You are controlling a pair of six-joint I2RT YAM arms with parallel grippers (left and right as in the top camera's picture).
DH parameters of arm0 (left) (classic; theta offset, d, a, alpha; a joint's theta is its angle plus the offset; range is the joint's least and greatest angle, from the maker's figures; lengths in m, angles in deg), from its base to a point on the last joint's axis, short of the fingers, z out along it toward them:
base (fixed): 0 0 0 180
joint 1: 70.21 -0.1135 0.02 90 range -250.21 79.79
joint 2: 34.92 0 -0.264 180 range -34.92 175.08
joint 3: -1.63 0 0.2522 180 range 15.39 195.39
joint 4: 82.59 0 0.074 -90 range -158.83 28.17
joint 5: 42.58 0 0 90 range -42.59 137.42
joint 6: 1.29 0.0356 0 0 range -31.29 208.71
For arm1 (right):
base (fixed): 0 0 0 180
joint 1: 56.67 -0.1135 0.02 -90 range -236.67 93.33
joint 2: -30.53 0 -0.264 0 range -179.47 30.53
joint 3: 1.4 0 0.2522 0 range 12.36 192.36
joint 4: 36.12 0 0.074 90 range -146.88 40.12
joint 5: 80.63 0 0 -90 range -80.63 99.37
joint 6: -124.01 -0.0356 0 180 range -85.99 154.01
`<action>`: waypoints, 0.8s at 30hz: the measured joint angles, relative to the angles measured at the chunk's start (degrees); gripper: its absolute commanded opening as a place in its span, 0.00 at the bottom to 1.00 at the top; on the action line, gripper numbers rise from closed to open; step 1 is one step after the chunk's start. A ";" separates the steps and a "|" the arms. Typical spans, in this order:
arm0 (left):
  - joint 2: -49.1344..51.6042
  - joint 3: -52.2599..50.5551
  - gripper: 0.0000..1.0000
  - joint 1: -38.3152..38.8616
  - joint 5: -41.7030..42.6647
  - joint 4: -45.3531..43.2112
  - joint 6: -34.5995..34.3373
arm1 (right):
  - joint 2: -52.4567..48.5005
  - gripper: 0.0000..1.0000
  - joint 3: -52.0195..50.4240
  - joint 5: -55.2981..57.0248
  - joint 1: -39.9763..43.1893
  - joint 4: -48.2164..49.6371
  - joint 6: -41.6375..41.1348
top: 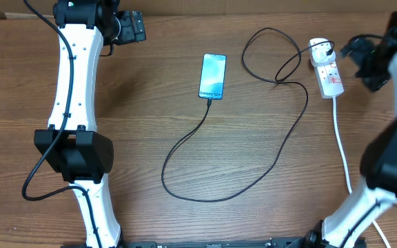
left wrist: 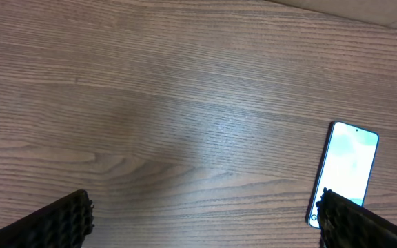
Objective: Plug charger to phone and switch on socket
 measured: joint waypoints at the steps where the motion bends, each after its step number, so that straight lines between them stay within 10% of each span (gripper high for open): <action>1: 0.00 0.00 1.00 0.00 0.00 0.00 0.00 | 2.64 1.00 0.07 -0.04 0.00 -0.57 -0.04; 14: 0.00 0.00 1.00 0.00 0.02 0.00 0.00 | 31.50 1.00 2.58 1.88 -2.80 -19.96 -0.26; 24: 0.00 0.00 0.99 0.00 0.15 0.00 0.02 | 50.88 1.00 -9.22 10.49 -22.23 -18.34 -0.46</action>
